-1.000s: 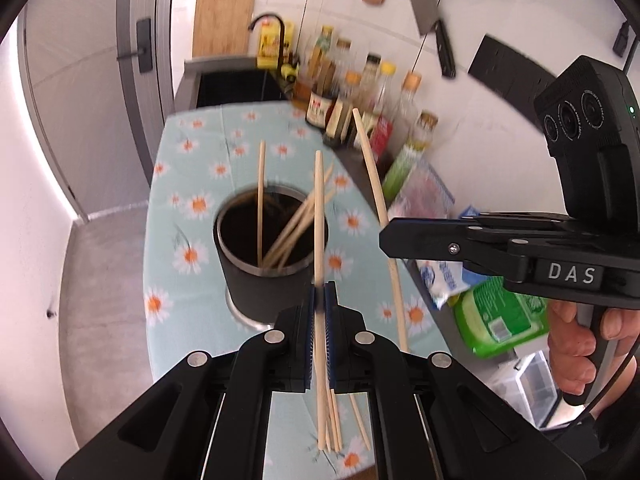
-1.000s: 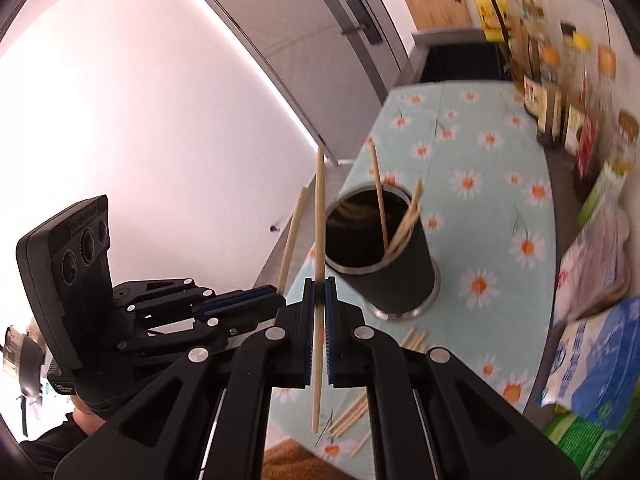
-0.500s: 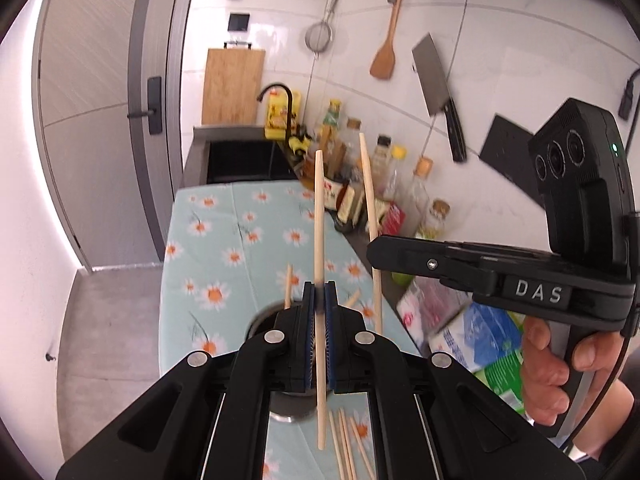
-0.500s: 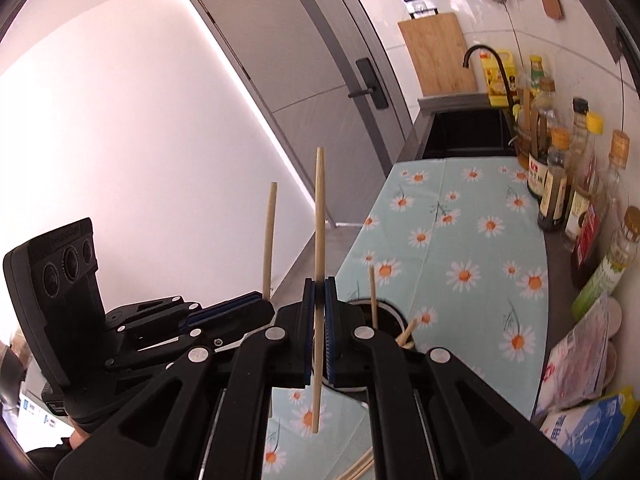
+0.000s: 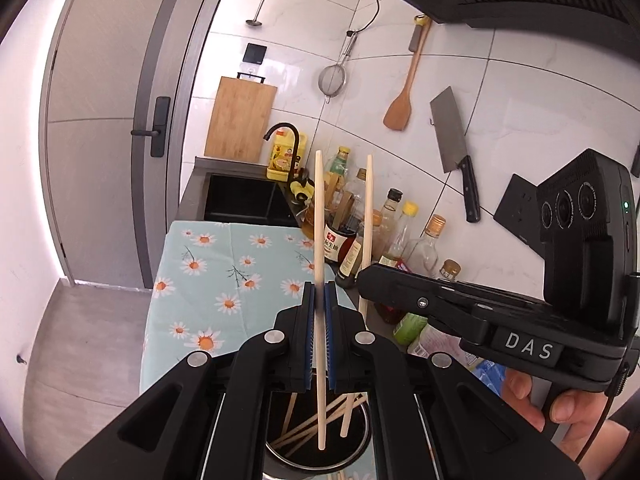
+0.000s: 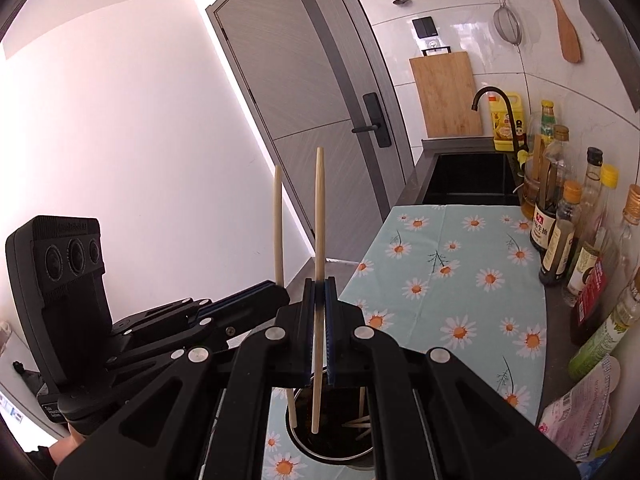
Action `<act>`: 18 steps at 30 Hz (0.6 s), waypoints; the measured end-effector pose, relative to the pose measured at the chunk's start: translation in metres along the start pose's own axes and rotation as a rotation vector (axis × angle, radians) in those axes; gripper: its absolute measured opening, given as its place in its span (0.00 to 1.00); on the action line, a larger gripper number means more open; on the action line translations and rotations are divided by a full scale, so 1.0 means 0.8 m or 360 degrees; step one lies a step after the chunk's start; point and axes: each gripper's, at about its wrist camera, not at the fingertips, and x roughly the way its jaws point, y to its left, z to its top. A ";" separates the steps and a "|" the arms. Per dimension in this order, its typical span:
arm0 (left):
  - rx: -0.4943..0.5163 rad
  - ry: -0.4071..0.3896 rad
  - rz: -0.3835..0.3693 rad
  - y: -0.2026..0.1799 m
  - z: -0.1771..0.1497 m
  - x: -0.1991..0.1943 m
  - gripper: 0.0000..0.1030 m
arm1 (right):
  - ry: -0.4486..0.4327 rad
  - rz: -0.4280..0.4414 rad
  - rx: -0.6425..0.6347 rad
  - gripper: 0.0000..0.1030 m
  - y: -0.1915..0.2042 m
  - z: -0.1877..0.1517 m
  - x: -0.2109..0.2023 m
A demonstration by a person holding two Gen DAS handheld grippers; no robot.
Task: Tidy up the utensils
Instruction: 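Lower the chopsticks into the holder and open both grippers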
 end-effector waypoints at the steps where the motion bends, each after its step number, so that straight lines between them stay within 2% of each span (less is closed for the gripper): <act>1: -0.0014 0.0000 0.0003 0.002 -0.002 0.002 0.04 | -0.0004 -0.0003 -0.0006 0.06 0.000 -0.001 0.001; 3: -0.0054 0.0010 0.0026 0.009 -0.004 0.005 0.05 | 0.0004 0.0002 0.0009 0.13 -0.003 -0.004 0.003; 4: -0.0071 0.0011 0.0043 0.013 -0.005 0.004 0.05 | 0.0002 -0.0008 0.0012 0.24 -0.004 -0.005 0.003; 18: -0.0089 0.0062 0.0112 0.016 -0.010 -0.007 0.05 | -0.0004 0.0025 0.0030 0.25 0.002 -0.007 -0.015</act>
